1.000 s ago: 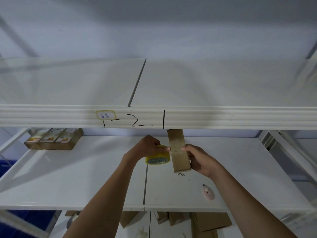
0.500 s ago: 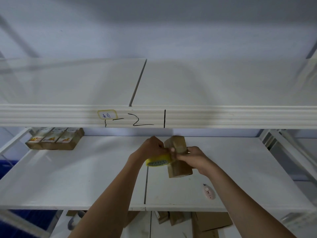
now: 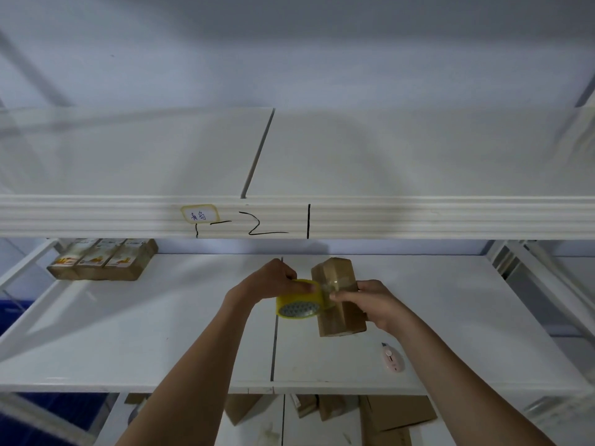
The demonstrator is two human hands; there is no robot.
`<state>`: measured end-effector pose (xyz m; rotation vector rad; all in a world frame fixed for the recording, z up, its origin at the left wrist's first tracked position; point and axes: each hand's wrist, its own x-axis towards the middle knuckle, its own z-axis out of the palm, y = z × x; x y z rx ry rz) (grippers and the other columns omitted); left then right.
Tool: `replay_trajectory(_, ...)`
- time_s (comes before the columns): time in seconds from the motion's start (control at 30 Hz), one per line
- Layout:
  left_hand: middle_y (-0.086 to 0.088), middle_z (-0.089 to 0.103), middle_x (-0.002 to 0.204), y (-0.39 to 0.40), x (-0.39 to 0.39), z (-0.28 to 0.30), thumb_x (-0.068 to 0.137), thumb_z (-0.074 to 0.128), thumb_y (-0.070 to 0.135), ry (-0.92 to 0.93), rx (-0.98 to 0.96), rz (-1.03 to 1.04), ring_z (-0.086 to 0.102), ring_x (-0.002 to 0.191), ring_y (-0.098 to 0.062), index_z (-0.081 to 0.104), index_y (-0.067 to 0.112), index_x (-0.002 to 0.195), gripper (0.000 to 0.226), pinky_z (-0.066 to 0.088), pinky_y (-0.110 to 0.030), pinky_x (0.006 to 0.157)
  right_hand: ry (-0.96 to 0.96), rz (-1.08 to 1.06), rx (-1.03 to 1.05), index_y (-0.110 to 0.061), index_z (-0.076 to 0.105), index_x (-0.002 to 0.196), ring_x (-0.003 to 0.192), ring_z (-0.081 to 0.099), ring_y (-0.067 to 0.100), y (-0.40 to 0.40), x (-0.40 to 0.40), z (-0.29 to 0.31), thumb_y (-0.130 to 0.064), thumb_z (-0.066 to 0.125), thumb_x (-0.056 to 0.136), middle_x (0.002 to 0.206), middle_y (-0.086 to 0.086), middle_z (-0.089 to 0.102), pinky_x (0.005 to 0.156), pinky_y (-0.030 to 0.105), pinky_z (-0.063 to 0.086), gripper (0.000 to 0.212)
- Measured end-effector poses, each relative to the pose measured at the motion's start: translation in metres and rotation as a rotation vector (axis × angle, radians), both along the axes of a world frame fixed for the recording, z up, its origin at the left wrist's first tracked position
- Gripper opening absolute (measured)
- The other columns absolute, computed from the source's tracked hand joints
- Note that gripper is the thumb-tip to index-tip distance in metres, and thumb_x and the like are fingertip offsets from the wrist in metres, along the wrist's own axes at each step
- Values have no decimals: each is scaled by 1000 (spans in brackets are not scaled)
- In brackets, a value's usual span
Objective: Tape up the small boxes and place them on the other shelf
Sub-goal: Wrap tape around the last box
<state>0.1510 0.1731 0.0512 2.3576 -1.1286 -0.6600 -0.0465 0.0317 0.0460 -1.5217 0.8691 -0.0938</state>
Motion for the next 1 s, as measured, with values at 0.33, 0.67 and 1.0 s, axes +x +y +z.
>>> replay_trajectory(0.33,-3,63,77,-2,-3,-3,75,62,77,-160,119,17,63,78,-17,64,15,73,63,46,-23,65,-71,14,78,-13,71,114,103,70,24,-11,-6,0,-25,85,77,105,5,76,87,37,59,41)
replay_trajectory(0.67,4,53,62,-12,-6,-6,73,67,76,-156,41,18,60,70,-16,54,22,55,58,43,-25,62,-118,35,151,-19,65,120,101,73,22,1,7,-3,-50,79,79,109,4,76,90,42,59,53)
replay_trajectory(1.0,-1,55,67,4,11,-19,89,72,39,160,-11,-23,53,70,-15,70,13,72,31,42,-24,67,-70,-98,130,-11,73,111,91,75,24,-8,3,-10,-38,89,72,97,6,78,81,41,62,50)
